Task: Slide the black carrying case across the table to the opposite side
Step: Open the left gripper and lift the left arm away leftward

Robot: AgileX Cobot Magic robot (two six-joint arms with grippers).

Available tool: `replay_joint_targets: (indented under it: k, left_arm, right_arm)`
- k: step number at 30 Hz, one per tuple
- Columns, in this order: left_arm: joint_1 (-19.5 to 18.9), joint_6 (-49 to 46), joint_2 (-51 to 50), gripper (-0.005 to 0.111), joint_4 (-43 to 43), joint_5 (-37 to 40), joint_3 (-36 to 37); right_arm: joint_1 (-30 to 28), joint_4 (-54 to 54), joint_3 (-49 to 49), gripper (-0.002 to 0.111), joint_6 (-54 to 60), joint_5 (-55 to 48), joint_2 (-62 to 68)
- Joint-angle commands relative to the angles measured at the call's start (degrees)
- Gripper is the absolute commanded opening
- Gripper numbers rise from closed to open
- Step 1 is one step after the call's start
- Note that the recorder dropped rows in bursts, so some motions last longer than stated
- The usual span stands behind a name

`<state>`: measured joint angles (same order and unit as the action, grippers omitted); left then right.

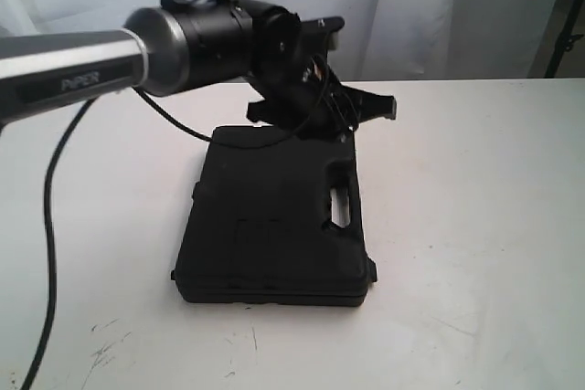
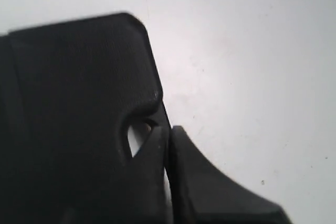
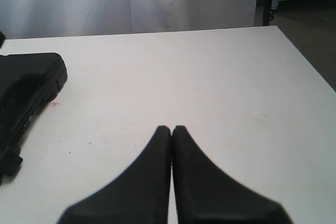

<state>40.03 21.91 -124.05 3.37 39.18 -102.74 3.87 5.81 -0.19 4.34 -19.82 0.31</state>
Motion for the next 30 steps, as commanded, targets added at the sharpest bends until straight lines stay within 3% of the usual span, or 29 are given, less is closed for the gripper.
replay_joint_targets:
  k: [1,7,13,18,23,30]
  left_arm:
    - [-0.1,0.3,7.0,0.000,-6.8,1.2,-0.1]
    - [-0.1,2.4,17.4,0.000,-17.0,3.6,5.0]
    - [-0.1,14.3,39.8,0.000,-24.1,-13.2,33.8]
    - [-0.1,14.3,51.6,0.000,-25.1,-13.9,47.2]
    - [-0.1,14.0,57.6,0.000,-24.7,-13.3,52.2]
    - [-0.1,13.7,60.7,0.000,-26.5,-13.8,53.0]
  right_arm:
    - [-0.5,-0.2,0.2,0.000,-0.1,0.0,-0.3]
    - [-0.5,-0.2,0.2,0.000,-0.1,0.0,-0.3]
    - [-0.5,-0.2,0.2,0.000,-0.1,0.0,-0.3]
    - [-0.5,-0.2,0.2,0.000,-0.1,0.0,-0.3]
    - [-0.5,-0.2,0.2,0.000,-0.1,0.0,-0.3]
    - [-0.5,-0.2,0.2,0.000,-0.1,0.0,-0.3]
